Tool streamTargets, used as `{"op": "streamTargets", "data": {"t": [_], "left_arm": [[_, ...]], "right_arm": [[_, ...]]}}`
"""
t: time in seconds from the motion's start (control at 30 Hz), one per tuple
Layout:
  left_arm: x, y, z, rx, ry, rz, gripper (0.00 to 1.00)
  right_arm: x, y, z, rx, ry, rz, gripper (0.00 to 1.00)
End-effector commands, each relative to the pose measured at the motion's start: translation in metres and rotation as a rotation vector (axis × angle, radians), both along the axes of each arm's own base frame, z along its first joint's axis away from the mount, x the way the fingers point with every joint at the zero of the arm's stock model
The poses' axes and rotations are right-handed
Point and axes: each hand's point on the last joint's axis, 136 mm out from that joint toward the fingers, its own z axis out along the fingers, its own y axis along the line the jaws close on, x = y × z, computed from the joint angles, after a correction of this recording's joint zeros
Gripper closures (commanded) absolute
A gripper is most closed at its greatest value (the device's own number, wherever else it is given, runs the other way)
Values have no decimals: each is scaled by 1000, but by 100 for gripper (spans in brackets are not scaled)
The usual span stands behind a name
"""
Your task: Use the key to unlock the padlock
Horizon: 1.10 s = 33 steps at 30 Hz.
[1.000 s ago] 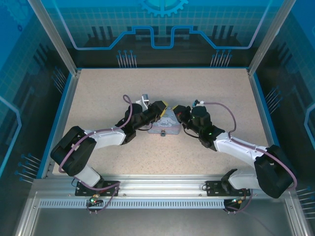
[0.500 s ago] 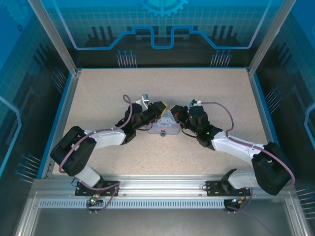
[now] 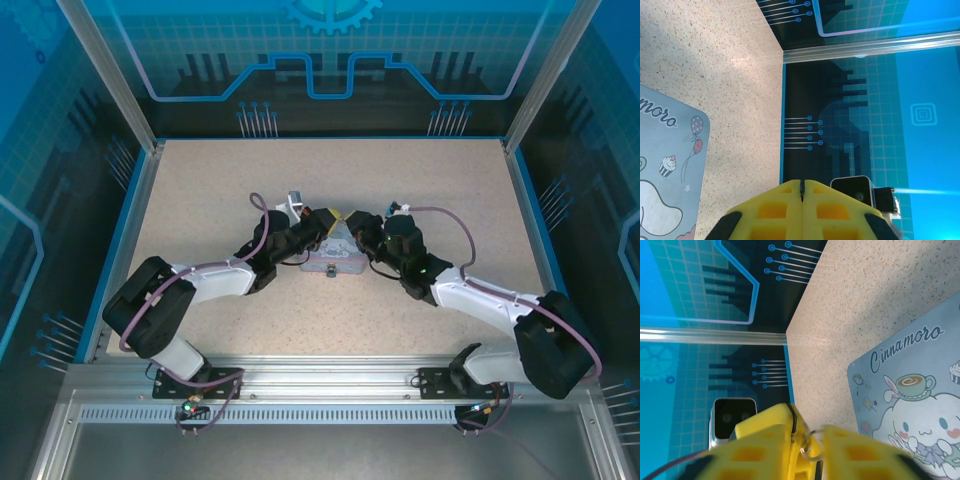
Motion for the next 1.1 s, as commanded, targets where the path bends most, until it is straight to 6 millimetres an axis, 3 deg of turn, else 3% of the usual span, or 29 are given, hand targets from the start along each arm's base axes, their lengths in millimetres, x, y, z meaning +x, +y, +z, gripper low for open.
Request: {"op": "streamTargets", "data": {"t": [0.0,0.2,0.53,0.63,0.87,1.07], "left_arm": [[-3,-4,17,-10,-68,-26,100],[-2,-5,18,6,-72,-64,100],[0,0,27,48,-89,-142,100],[1,0,30,62,-94,-166,100],[3,-3,48,87,-129,-261,100],[3,-5,65,95,-164,-359,100]], "right_arm": [[-9,-14,6,-45,-21,-22,36],[-15,-40,4,-163,8,-14,0],[-19,-103,-2,-578,218,27,0],[-16,-112,-2,-685,208,63,0],[-14,-106,9,-664,-31,102,0],[-14,-76,35,-428,-219,224,0]]}}
